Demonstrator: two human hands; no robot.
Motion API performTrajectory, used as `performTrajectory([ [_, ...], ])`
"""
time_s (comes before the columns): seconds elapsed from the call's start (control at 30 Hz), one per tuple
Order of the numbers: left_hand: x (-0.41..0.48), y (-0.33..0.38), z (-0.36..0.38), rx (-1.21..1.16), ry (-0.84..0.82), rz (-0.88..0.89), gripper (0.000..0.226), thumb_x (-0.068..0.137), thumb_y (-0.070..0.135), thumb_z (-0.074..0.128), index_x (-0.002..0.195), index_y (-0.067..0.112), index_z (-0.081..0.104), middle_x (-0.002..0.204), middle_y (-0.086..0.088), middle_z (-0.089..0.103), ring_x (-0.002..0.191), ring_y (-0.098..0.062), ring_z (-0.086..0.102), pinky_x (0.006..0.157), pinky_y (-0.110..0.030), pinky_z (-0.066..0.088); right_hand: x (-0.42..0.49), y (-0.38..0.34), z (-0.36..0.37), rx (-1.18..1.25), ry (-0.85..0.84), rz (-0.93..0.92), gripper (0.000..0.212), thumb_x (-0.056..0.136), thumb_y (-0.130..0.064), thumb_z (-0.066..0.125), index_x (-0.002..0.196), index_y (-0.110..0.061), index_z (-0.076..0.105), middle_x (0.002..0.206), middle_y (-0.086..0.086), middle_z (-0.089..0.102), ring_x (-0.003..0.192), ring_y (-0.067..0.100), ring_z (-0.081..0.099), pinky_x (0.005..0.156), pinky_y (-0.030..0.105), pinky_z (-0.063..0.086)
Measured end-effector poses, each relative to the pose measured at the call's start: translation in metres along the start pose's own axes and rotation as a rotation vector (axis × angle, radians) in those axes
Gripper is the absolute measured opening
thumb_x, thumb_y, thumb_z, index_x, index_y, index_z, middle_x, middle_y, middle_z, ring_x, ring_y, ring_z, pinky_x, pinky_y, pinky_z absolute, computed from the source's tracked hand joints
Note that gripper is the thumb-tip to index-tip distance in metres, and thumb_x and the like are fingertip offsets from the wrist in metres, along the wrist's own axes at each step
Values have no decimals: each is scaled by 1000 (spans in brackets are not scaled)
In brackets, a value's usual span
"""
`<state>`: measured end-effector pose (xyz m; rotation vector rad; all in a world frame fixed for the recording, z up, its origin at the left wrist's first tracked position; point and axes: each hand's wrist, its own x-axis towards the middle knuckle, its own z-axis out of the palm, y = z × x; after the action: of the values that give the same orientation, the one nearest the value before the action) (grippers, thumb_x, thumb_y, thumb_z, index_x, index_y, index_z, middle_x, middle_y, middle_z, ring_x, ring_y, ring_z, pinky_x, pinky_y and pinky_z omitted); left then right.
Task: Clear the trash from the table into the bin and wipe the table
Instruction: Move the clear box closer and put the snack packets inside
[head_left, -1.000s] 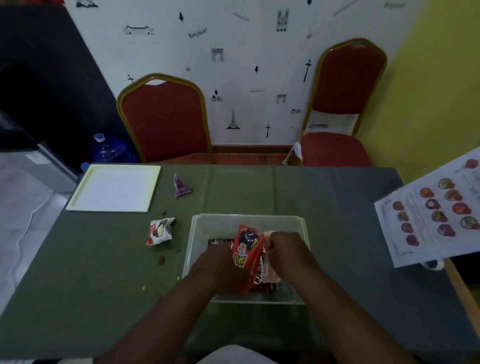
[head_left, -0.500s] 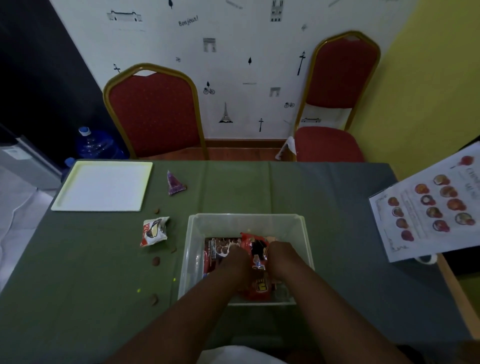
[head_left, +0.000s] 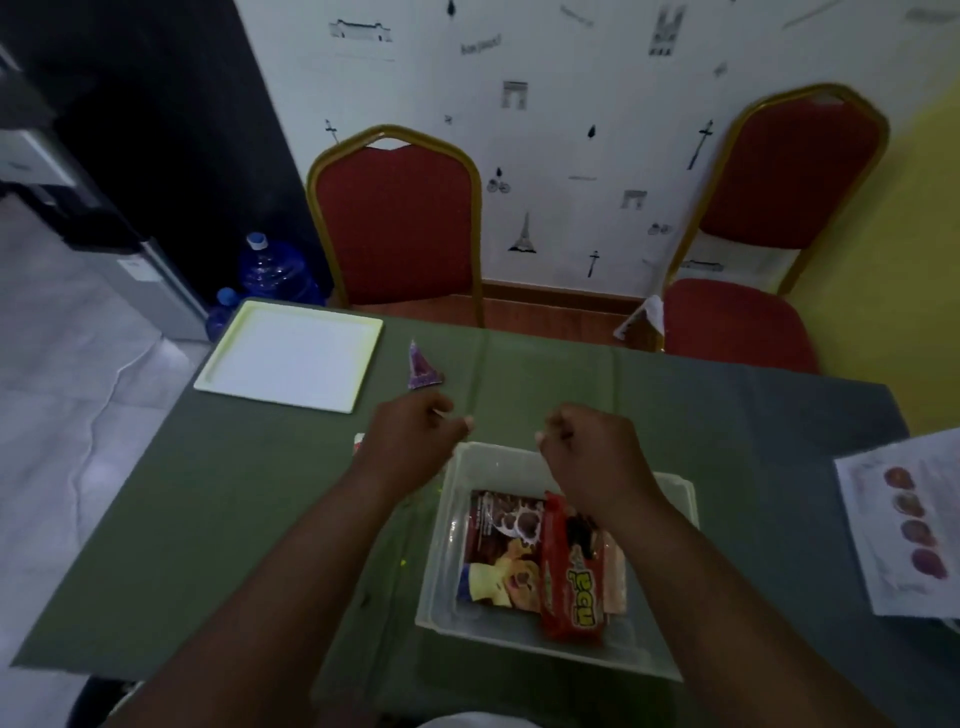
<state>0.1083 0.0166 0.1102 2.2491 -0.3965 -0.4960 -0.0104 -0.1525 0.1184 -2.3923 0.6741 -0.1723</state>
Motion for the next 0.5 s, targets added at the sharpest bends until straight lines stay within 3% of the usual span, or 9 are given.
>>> performTrajectory([
  [0.1,25,-34,-32,92,133,-69,42,78,43,73,110,18,67,84,5,64,79,-11,61,74,-25,45,40,-24,20,40,-56,-8,14,86,-26,68,80,-13,69,74,-3,67,65,7,58,56,17,41],
  [0.2,43,-70,-49,124,160,-165,46,76,44,74,114,19,64,84,7,61,77,-11,57,70,-24,40,85,-46,50,66,-159,-7,15,85,-30,69,73,-21,64,69,-11,60,63,1,54,52,11,34],
  [0.3,50,-97,-47,199,80,-206,58,76,42,75,127,20,57,107,-3,66,96,-18,62,80,-28,47,127,-60,81,12,-223,9,17,83,-31,69,75,-17,66,80,-1,67,75,15,60,62,20,38],
  [0.4,60,-121,-36,253,-27,-206,70,77,46,73,137,25,45,135,-6,54,119,-26,54,95,-37,48,176,-76,126,-123,-294,33,25,84,-31,64,86,-6,71,96,12,69,92,28,64,68,23,38],
  [0.5,65,-135,-21,335,-120,-160,80,70,47,78,139,36,41,137,-6,46,123,-29,48,96,-39,47,206,-78,163,-212,-311,96,35,86,-34,59,99,-3,67,109,18,66,103,33,63,72,27,43],
])
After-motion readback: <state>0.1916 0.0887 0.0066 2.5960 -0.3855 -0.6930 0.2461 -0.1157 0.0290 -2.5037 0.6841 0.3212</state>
